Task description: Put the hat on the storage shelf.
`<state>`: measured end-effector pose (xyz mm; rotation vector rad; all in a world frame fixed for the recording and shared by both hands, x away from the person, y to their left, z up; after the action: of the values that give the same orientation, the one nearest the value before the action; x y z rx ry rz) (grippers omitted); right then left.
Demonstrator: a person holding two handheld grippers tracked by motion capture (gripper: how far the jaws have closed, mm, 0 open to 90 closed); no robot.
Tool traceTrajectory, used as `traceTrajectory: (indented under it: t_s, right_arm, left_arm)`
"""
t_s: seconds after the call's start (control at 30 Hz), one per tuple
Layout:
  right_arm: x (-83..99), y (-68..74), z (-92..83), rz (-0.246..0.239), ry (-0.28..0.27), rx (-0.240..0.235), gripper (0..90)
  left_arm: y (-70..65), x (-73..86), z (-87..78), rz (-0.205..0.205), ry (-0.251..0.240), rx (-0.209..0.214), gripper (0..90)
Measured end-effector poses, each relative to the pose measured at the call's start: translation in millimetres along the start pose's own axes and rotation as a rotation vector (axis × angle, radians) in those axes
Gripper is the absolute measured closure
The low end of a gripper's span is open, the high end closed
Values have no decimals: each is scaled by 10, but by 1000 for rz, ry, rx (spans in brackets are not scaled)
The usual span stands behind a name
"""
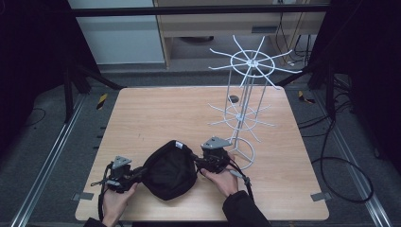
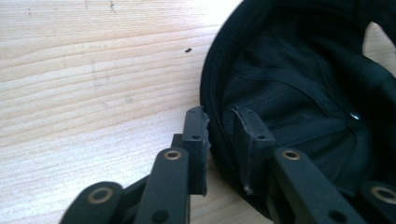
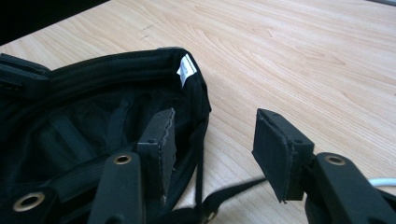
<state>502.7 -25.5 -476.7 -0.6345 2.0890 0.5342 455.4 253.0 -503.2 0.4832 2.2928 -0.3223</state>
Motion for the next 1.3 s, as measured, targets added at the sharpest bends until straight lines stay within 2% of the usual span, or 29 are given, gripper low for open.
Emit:
traceTrajectory:
  t_s: [0.17, 0.43, 0.47, 0.53, 0.63, 0.67, 0.7, 0.73, 0.8, 0.83, 0.9, 1.03, 1.13, 1.17, 1.3]
  right_arm:
    - [-1, -5, 97, 3, 21, 2, 503]
    - [14, 12, 248, 3, 62, -3, 548]
    - [34, 9, 285, 9, 78, -5, 588]
    - [43, 10, 293, 14, 88, -10, 606]
    - [69, 6, 319, 20, 114, -13, 731]
    - [74, 7, 313, 27, 120, -2, 782]
    - [74, 7, 313, 27, 120, -2, 782]
    - [74, 6, 299, 25, 121, 18, 802]
    - [78, 2, 280, 30, 111, 40, 811]
    - [78, 2, 280, 30, 111, 40, 811]
    - [93, -34, 237, 50, 84, 78, 817]
    - [119, -56, 214, 66, 80, 94, 815]
    - [134, -47, 204, 69, 83, 72, 788]
    - [135, -37, 201, 72, 95, 54, 751]
    - [118, -34, 189, 56, 103, 34, 671]
  left_arm:
    - [36, -29, 40, -8, 1, 8, 803]
    - [13, -121, 109, 37, -20, 23, 821]
    - [8, -127, 115, 41, -22, 28, 821]
    - [5, -132, 118, 44, -31, 35, 820]
    - [11, -134, 99, 33, -50, 46, 800]
    - [11, -141, 67, 26, -66, 50, 757]
    - [11, -141, 67, 26, -66, 50, 724]
    - [4, -141, 22, 19, -78, 57, 686]
    - [-6, -135, -2, 17, -87, 66, 620]
    - [-17, -125, -31, 19, -92, 70, 620]
    - [-55, -97, -95, 28, -99, 79, 527]
    - [-127, -67, -139, 27, -99, 102, 486]
    - [-172, -56, -73, 21, -59, 107, 478]
    - [-174, -52, -56, 21, -44, 103, 495]
    - [-167, -42, 12, 8, 1, 97, 563]
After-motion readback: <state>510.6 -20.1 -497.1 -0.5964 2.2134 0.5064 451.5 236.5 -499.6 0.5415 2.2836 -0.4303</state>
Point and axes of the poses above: each handheld gripper's, and its own axes: z roughly forward along the jaws, x roughly out of its underside, y roughly to its left, the point moved 4 cm from there along z, roughly forward along the jaws, and after that the axes turned 6 degrees about z, right-handed, at the moved point
